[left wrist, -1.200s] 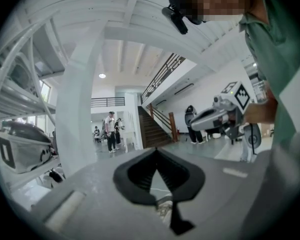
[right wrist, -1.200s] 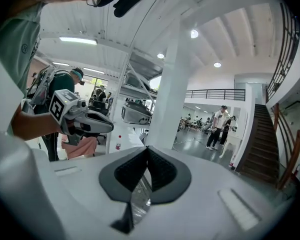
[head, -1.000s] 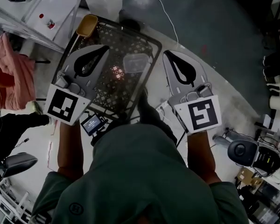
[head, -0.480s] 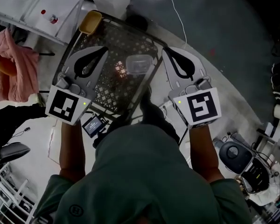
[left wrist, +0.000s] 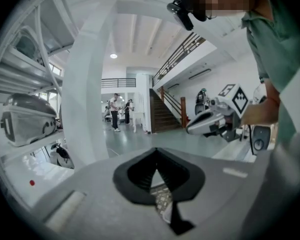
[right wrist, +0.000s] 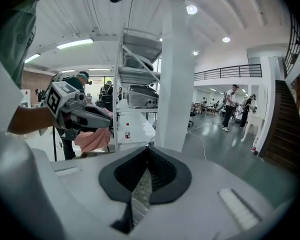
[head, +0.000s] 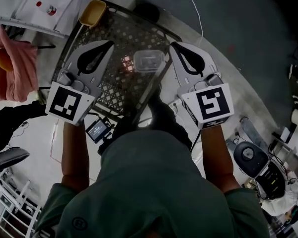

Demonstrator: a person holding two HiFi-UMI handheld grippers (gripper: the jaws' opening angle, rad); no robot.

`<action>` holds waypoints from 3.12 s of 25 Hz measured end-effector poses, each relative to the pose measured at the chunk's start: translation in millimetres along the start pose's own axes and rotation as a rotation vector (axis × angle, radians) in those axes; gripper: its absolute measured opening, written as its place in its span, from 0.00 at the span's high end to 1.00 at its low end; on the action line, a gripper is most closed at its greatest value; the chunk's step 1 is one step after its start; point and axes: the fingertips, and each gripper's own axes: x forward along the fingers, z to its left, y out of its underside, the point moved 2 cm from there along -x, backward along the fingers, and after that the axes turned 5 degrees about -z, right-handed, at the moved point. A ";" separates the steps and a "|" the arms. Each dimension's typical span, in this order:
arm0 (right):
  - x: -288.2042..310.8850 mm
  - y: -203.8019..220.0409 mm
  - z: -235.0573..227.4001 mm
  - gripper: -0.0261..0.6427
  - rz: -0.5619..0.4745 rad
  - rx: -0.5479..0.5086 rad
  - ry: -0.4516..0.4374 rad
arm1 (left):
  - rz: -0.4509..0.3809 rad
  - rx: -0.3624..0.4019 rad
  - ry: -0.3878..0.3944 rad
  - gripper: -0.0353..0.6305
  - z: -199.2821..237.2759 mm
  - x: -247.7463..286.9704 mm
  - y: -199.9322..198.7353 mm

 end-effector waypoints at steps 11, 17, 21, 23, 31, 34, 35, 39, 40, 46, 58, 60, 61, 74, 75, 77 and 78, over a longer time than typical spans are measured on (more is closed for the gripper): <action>40.9 53.6 -19.9 0.95 0.082 0.046 -0.013 | 0.068 -0.064 0.007 0.94 20.5 33.8 53.9; 57.6 85.0 -29.1 0.95 0.122 0.068 -0.012 | 0.098 -0.094 0.015 0.94 26.4 50.1 81.5; 66.4 103.3 -35.6 0.95 0.151 0.090 -0.008 | 0.121 -0.131 0.006 0.94 31.3 59.4 101.6; 71.0 113.1 -38.8 0.95 0.163 0.098 -0.009 | 0.134 -0.134 0.009 0.94 32.6 64.9 110.9; 84.4 152.4 -44.5 0.95 0.211 0.141 -0.014 | 0.207 -0.184 -0.017 0.94 35.7 79.9 149.8; 87.7 166.2 -46.4 0.95 0.234 0.157 -0.016 | 0.201 -0.177 0.011 0.94 33.3 87.3 163.3; 89.3 171.4 -47.3 0.95 0.241 0.160 -0.017 | 0.204 -0.179 0.014 0.94 33.3 89.6 168.8; 95.9 192.5 -49.3 0.95 0.269 0.173 -0.026 | 0.235 -0.207 0.009 0.94 34.2 96.4 192.5; 97.7 197.8 -49.3 0.95 0.277 0.177 -0.029 | 0.243 -0.214 0.008 0.94 33.9 98.0 198.6; 108.1 231.6 -47.4 0.95 0.320 0.211 -0.042 | 0.296 -0.260 0.020 0.94 26.7 106.7 236.6; 123.0 289.5 -45.7 0.95 0.388 0.261 -0.050 | 0.383 -0.331 0.035 0.94 17.6 118.0 300.3; 125.3 299.0 -44.3 0.95 0.400 0.270 -0.053 | 0.396 -0.343 0.036 0.94 16.1 119.2 310.4; 126.3 303.2 -43.8 0.95 0.407 0.273 -0.053 | 0.402 -0.350 0.037 0.94 15.3 119.7 315.0; 134.6 355.4 -35.0 0.95 0.485 0.301 -0.065 | 0.475 -0.419 0.057 0.94 0.0 128.3 371.3; 134.4 359.5 -34.4 0.95 0.492 0.303 -0.066 | 0.480 -0.425 0.058 0.94 -1.7 128.9 375.1; 133.9 368.3 -33.1 0.95 0.506 0.308 -0.067 | 0.492 -0.436 0.059 0.94 -4.9 129.6 383.4; 134.0 372.8 -32.6 0.94 0.512 0.311 -0.068 | 0.498 -0.441 0.059 0.93 -6.1 129.8 387.9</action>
